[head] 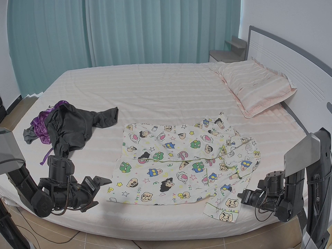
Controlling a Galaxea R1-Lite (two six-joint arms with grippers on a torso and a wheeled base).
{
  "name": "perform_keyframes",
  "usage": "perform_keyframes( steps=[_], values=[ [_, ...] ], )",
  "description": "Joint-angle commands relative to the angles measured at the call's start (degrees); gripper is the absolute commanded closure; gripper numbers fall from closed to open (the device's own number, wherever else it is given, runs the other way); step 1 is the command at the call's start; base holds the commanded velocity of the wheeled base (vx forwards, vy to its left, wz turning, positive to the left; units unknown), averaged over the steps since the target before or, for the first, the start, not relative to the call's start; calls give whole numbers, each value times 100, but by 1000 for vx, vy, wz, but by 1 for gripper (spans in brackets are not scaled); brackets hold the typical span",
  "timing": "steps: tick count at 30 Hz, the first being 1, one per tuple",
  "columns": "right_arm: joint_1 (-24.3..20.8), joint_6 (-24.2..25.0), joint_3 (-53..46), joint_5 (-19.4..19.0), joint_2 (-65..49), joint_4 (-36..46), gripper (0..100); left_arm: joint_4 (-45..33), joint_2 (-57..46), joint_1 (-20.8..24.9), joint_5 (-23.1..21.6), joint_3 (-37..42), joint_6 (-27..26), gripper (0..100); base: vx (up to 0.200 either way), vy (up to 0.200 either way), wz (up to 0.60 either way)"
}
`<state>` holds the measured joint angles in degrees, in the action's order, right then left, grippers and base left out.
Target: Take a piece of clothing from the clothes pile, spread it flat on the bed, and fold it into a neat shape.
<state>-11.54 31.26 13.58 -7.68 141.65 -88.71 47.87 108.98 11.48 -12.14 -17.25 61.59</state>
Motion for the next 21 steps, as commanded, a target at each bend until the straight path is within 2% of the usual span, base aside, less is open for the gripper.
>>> perform_keyframes(
  steps=[1,3,5,12,18,20,21],
  values=[
    [214,-375,-233,12,82,-76,100,3,9,-6,10,2,2,0,0,0,0],
    [443,-744,-365,153,20,-103,100,3,18,3,19,20,-6,0,0,0,0],
    [548,-849,-453,214,-85,-103,100,3,18,12,19,37,-6,0,0,0,0],
    [750,-893,-875,197,-384,-111,100,-6,26,29,28,64,-24,0,0,0,0],
    [979,-1095,-883,109,-411,-103,100,-6,26,38,28,73,-33,0,0,0,0],
    [961,-1069,-1042,-128,-437,-103,100,3,26,47,19,73,-24,0,0,0,0],
    [952,-1043,-1121,-208,-455,-111,0,3,26,47,10,73,-24,0,0,0,0]
  ],
)
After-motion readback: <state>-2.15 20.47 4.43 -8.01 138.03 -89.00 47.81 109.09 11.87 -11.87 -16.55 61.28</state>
